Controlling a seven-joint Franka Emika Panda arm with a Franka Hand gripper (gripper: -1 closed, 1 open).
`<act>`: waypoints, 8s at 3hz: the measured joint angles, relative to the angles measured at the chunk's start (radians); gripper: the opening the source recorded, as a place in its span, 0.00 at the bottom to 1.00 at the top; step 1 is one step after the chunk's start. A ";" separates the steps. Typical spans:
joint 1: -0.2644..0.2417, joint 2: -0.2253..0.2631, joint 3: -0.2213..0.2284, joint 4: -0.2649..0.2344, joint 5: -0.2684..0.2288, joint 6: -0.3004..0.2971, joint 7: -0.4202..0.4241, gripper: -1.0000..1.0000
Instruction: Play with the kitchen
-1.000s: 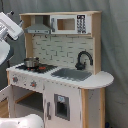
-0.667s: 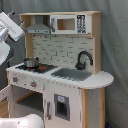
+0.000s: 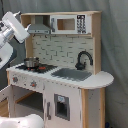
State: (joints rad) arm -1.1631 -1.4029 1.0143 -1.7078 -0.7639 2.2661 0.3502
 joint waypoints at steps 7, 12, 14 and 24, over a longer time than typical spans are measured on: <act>-0.285 0.012 0.046 0.255 0.395 -0.063 0.095 0.00; -0.439 0.198 0.148 0.424 0.594 -0.205 0.095 0.00; -0.360 0.207 0.094 0.346 0.592 -0.347 0.076 0.00; 0.022 0.177 -0.074 -0.196 0.348 -0.206 0.083 1.00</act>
